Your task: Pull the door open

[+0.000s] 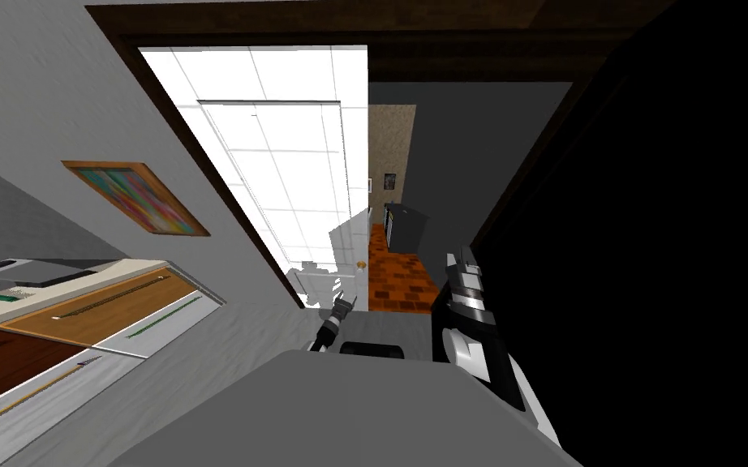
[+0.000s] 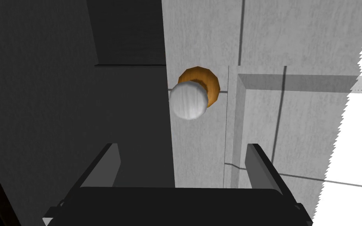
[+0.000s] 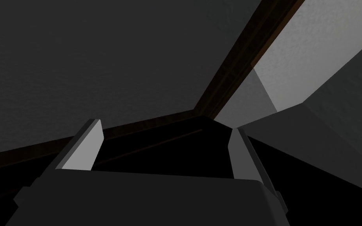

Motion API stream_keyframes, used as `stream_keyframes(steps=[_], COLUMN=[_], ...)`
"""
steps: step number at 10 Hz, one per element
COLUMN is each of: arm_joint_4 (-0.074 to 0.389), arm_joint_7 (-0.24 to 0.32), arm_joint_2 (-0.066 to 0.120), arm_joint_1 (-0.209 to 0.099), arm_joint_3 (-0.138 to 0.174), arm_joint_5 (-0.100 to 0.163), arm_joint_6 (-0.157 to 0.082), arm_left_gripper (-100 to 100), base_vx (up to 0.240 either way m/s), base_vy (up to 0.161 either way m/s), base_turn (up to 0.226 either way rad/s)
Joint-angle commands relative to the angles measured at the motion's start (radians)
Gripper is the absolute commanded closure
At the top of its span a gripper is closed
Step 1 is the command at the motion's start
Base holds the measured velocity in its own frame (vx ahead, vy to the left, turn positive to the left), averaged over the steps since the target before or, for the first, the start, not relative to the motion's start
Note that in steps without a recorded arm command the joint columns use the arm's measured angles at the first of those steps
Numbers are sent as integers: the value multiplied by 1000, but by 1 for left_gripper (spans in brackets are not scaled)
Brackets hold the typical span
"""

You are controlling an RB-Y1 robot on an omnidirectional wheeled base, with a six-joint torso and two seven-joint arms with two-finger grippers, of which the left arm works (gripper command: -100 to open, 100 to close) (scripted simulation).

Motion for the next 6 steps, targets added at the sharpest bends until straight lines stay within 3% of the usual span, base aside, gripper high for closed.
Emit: stream_keyframes(steps=[1,3,6], arm_joint_4=[5,0,-9], arm_joint_7=[8,8,5], arm_joint_2=[1,-4,-15], arm_joint_1=[-10,-12,-14], arm_joint_3=[6,8,10], arm_joint_5=[4,6,9], arm_joint_6=[-11,-16,-24], arm_left_gripper=[-100,-100,-100], base_vx=[162,185,215], base_vy=[-107,-104,-104], base_turn=[132,122,218])
